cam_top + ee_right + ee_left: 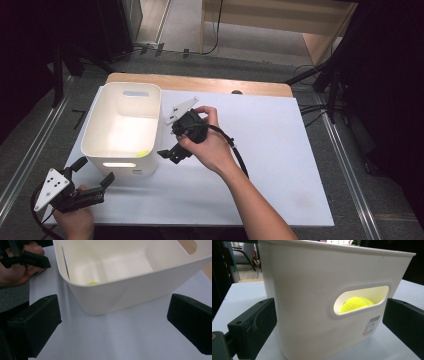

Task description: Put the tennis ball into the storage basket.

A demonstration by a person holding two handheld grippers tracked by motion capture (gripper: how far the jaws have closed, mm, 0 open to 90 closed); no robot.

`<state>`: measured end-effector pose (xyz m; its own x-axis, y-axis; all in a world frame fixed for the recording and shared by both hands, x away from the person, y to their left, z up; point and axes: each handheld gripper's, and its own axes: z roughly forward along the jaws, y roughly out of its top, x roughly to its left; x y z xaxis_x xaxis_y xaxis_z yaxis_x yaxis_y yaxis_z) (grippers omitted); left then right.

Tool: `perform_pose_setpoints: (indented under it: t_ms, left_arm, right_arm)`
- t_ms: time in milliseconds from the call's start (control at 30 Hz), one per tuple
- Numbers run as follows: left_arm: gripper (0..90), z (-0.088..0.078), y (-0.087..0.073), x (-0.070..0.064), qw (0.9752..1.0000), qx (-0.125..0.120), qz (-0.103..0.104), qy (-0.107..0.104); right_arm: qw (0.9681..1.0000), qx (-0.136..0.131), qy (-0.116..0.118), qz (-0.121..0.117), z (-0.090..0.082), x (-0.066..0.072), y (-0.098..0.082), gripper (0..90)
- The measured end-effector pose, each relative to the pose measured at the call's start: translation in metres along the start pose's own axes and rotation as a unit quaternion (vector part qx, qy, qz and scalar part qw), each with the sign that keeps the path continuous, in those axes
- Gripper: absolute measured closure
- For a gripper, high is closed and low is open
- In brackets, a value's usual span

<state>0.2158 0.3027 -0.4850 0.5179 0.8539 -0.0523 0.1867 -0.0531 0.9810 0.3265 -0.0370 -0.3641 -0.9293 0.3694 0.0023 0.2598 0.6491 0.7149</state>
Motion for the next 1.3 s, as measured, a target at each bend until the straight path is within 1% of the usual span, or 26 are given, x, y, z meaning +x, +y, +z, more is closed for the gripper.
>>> perform_pose_setpoints:
  t_ms: [67, 133, 233, 400, 500, 667, 800, 867, 1067, 1133, 1300]
  left_arm:
    - [0.0, 0.000, 0.000, 0.000, 1.0000, 0.000, 0.000, 0.000]
    - [0.0, 0.000, 0.000, 0.000, 1.0000, 0.000, 0.000, 0.001]
    - [0.0, 0.000, 0.000, -0.001, 1.0000, -0.001, 0.000, 0.001]
    - [0.0, 0.001, 0.000, -0.001, 1.0000, 0.000, 0.000, 0.002]
    - [0.0, 0.000, 0.000, -0.001, 1.0000, 0.000, 0.000, 0.002]
    - [0.0, 0.000, 0.000, -0.001, 1.0000, 0.001, 0.000, 0.002]
    - [0.0, 0.000, 0.000, -0.001, 1.0000, 0.002, 0.001, 0.002]
    - [0.0, 0.000, 0.000, -0.001, 1.0000, 0.002, 0.001, 0.002]
    - [0.0, 0.000, 0.000, -0.001, 1.0000, 0.003, 0.003, 0.002]
    - [0.0, 0.000, 0.000, -0.001, 1.0000, 0.003, 0.003, 0.002]
    - [0.0, 0.000, 0.000, -0.001, 1.0000, 0.003, 0.005, 0.001]
  right_arm:
    - [1.0000, -0.003, -0.001, 0.002, -0.003, -0.001, -0.009, 0.0]
    - [0.9999, -0.005, -0.005, 0.013, -0.007, -0.002, -0.019, 0.0]
    - [0.9997, -0.014, -0.009, 0.021, -0.011, -0.004, -0.032, 0.0]
    - [0.9987, -0.030, -0.022, 0.034, -0.021, -0.006, -0.051, 0.0]
    - [0.9977, -0.039, -0.031, 0.046, -0.027, -0.007, -0.060, 0.0]
    - [0.9961, -0.052, -0.045, 0.056, -0.035, -0.008, -0.074, 0.0]
    - [0.9948, -0.057, -0.054, 0.065, -0.040, -0.009, -0.086, 0.0]
    - [0.9942, -0.060, -0.055, 0.071, -0.042, -0.010, -0.092, 0.0]
    - [0.9917, -0.073, -0.066, 0.083, -0.050, -0.011, -0.110, 0.0]
    - [0.9905, -0.075, -0.070, 0.091, -0.053, -0.012, -0.116, 0.0]
    - [0.9877, -0.086, -0.079, 0.103, -0.060, -0.013, -0.132, 0.0]
